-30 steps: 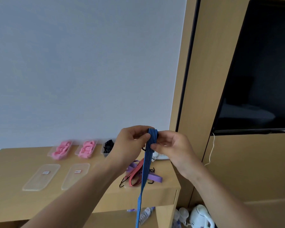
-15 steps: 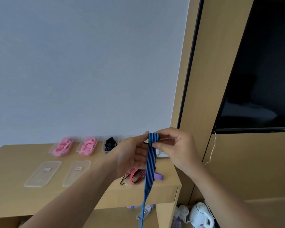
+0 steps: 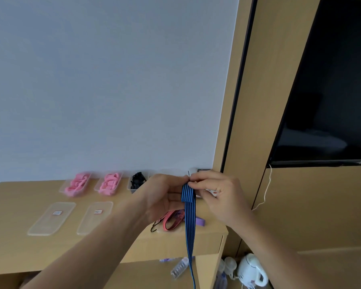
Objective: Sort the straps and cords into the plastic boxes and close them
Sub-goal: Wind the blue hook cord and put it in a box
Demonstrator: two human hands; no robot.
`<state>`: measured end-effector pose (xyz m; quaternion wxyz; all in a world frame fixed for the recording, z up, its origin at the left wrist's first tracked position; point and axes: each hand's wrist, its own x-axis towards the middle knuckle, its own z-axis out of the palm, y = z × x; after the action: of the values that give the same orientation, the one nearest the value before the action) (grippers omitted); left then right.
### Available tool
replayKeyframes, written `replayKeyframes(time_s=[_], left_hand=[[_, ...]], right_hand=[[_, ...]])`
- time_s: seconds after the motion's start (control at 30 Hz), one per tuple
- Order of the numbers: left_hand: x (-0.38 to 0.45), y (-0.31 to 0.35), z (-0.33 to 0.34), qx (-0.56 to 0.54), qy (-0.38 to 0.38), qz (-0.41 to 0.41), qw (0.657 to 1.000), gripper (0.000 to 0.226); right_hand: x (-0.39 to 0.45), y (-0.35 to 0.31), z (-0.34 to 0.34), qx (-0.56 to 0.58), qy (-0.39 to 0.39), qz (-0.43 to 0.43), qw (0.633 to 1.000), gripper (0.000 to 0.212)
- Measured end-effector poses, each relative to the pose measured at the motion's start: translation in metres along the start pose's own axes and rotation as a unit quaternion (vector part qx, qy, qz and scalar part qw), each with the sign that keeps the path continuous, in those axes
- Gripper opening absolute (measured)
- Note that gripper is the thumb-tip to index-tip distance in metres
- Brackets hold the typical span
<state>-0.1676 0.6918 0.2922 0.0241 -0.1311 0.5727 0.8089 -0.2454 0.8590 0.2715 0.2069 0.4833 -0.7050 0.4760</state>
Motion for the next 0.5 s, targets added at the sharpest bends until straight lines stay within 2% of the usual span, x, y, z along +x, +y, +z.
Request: replayKeyframes(time_s=[0.17, 0.27, 0.37, 0.43, 0.5], left_hand=[[0.0013, 0.0003, 0.0010, -0.010, 0.000, 0.029, 1.000, 0.022], [0.0024, 0.0002, 0.0015, -0.014, -0.001, 0.051, 0.999, 0.025], [0.0040, 0.0007, 0.0012, -0.002, 0.022, 0.089, 0.996, 0.017], [0.0049, 0.0002, 0.0012, -0.004, 0.027, 0.109, 0.994, 0.014], [0.0050, -0.0007, 0.0010, -0.001, 0.020, 0.122, 0.992, 0.016]], right_hand=[[-0.0038, -0.0001, 0.0019, 0.013, 0.030, 0.025, 0.999, 0.028], [-0.0043, -0.0022, 0.0028, 0.131, 0.034, 0.154, 0.979, 0.025], [-0.0003, -0.0030, 0.0042, 0.185, 0.008, 0.277, 0.943, 0.020], [0.0020, -0.0036, 0.0053, 0.248, -0.032, 0.314, 0.916, 0.017], [0.0028, -0.0034, 0.0041, 0.261, -0.052, 0.313, 0.912, 0.018]])
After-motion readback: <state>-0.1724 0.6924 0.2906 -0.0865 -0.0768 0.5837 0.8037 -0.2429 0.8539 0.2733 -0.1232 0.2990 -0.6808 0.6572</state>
